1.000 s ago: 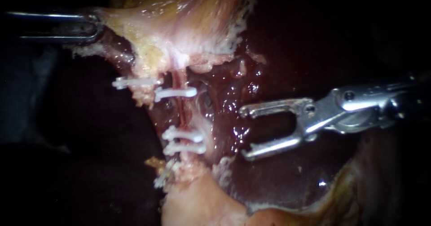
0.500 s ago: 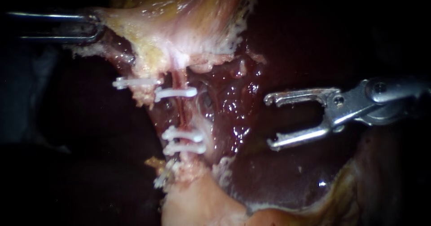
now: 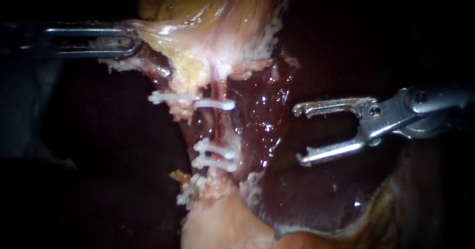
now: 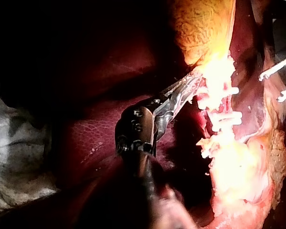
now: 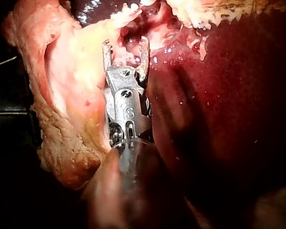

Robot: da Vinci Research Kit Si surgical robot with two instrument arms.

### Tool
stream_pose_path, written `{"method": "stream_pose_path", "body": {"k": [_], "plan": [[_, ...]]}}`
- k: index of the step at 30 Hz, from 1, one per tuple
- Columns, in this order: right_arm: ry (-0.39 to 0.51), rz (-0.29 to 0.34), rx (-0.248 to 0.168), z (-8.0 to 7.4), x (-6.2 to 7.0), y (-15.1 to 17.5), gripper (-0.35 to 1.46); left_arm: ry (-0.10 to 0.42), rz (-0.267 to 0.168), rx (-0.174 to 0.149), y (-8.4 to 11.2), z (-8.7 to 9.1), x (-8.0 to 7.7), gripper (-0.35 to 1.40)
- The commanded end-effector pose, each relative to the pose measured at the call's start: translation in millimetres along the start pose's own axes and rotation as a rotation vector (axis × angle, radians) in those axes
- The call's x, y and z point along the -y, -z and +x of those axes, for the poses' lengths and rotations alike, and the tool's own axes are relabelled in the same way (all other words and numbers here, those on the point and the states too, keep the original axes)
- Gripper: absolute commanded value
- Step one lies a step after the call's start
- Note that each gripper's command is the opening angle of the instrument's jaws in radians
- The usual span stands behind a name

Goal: Going back third clip right tube

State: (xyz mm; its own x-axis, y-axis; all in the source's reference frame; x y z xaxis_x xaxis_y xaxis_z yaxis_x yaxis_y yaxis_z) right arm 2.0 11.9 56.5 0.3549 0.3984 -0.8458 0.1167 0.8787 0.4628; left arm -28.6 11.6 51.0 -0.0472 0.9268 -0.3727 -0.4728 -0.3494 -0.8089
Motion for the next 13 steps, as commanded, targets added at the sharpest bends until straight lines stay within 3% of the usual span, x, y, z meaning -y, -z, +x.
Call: {"method": "stream_pose_path", "body": {"k": [1,13], "plan": [[0.0,0.0,0.0,0.0,0.0,0.0,0.5,-0.002,0.002,0.0,-0.3,0.0,0.1,-0.35],[0.0,0.001,0.0,-0.1,0.0,0.2,0.5,-0.005,-0.004,0.004,-1.2,-0.2,0.1,-0.35]]}}
